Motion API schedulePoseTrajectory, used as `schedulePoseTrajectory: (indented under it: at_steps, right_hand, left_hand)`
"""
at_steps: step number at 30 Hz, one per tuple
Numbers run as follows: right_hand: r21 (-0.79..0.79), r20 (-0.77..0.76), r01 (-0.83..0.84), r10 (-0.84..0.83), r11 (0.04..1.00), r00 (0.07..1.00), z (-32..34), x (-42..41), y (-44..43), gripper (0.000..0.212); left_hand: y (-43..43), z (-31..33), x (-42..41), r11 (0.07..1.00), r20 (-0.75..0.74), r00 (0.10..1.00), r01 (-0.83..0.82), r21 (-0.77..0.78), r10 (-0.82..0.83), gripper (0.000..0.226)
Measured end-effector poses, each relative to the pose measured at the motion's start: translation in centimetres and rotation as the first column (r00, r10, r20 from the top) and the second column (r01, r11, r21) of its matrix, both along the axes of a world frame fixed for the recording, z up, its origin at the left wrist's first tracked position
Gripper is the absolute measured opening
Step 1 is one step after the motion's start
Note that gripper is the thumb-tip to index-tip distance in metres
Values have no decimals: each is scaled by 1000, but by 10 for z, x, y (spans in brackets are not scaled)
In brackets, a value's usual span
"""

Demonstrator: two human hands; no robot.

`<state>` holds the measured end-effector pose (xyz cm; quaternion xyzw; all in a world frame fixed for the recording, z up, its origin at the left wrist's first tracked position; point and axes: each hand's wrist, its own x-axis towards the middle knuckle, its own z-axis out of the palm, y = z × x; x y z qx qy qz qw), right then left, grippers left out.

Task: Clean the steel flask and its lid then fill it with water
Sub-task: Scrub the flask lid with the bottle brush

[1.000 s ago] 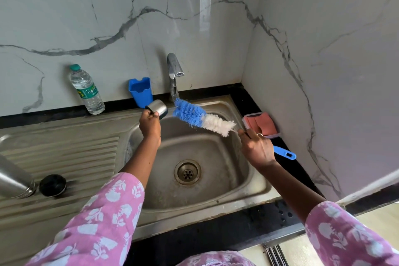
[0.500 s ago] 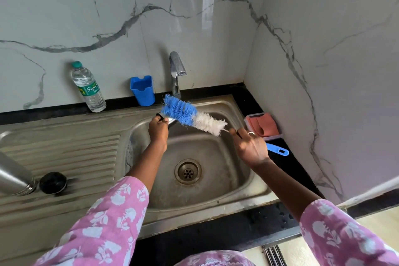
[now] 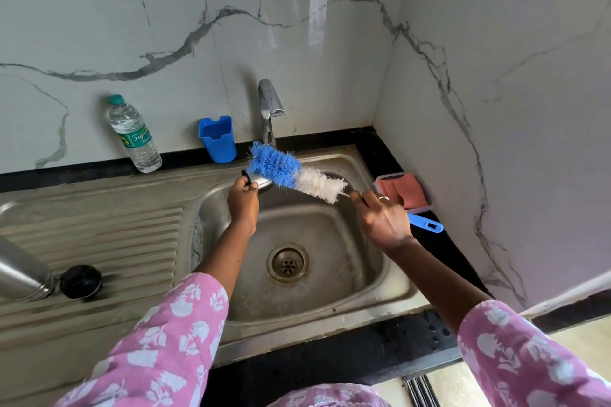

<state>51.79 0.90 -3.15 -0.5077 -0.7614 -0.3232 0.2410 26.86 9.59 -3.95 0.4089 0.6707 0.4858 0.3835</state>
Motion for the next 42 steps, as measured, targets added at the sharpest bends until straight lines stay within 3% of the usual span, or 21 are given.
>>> schedulePoseTrajectory:
  at_steps: [5, 8, 11, 17, 22, 26, 30, 33, 37, 42]
  right_hand:
    - [-8, 10, -52, 52, 999, 999, -13, 7, -6, 33]
    - [-21, 2, -49, 49, 999, 999, -15, 8, -8, 40]
    - [-18, -18, -30, 30, 999, 999, -13, 4, -6, 32]
    - [-29, -60, -15, 13, 999, 998, -6, -5, -3, 37]
    - [-9, -43, -48, 48, 999, 998, -11, 9, -12, 35]
    - [-31, -87, -11, 8, 999, 996, -6, 3, -10, 33]
    - [-68, -107, -11, 4, 998, 994, 0, -5, -8, 35]
    - [-45, -56, -55, 52, 997, 997, -2, 3, -15, 27]
    - [-79, -67, -20, 14, 997, 998, -1, 9, -19, 38]
    - [-35, -73, -50, 47, 998, 996, 9, -7, -11, 32]
  left_hand:
    - [10, 1, -13, 986, 196, 966, -160, -44, 166, 28]
    - [10, 0, -13, 979, 413, 888, -178, -96, 202, 22]
    - [8, 2, -7, 978, 574, 793, -150, -142, 205, 22]
    - [-2, 14, 4, 974, 709, 668, -132, -185, 225, 34]
    - [4, 13, -14, 955, 840, 456, -182, -234, 293, 13]
    - [-5, 12, -11, 952, 889, 340, -136, -276, 306, 33]
    - [-13, 13, -5, 948, 885, 341, -89, -306, 318, 28]
    - [-14, 18, -11, 943, 877, 348, -122, -309, 332, 38]
    - [-12, 17, -20, 943, 877, 347, -131, -306, 333, 39]
    - [-23, 21, -6, 958, 833, 476, -87, -272, 280, 38]
